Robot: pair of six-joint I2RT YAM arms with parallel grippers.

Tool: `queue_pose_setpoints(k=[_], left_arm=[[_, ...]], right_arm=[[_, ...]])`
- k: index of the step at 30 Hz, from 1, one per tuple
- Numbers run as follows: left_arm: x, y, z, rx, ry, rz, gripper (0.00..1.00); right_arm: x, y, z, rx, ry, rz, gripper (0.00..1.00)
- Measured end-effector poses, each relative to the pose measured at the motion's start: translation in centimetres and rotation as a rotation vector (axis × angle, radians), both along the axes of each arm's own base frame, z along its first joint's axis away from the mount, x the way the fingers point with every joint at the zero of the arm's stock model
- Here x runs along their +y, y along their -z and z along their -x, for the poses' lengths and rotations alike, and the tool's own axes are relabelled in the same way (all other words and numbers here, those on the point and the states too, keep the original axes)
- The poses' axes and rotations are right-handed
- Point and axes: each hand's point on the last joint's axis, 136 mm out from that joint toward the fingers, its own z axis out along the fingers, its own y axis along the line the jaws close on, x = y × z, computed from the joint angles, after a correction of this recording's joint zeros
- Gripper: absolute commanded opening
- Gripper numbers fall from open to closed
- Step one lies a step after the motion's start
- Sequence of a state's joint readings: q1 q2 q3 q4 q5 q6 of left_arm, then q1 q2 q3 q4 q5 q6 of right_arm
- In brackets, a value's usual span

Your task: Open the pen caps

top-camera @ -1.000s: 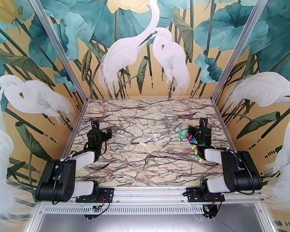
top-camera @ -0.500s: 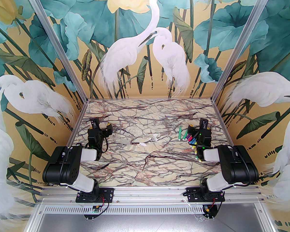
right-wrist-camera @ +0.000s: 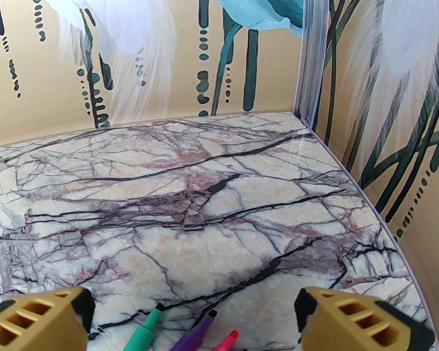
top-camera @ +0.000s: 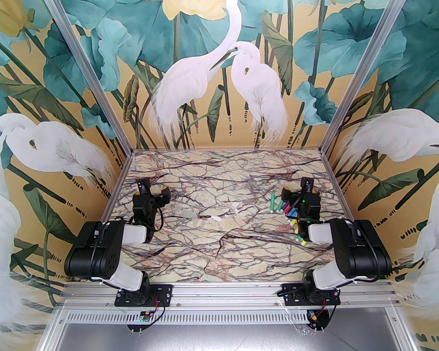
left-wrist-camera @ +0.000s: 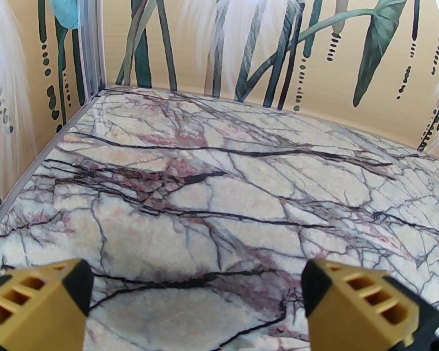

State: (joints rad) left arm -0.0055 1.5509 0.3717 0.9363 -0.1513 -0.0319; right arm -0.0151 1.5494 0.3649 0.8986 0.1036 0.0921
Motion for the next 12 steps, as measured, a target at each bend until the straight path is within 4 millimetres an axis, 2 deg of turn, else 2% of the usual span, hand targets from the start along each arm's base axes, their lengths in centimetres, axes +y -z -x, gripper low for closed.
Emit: queue_pose_setpoints(k=[12], left_arm=[[-0.01,-0.01,0.00,0.000,0.000,0.000,1.00]], right_arm=[[0.01,0.12,0.00,0.006,0.000,0.000,0.99]])
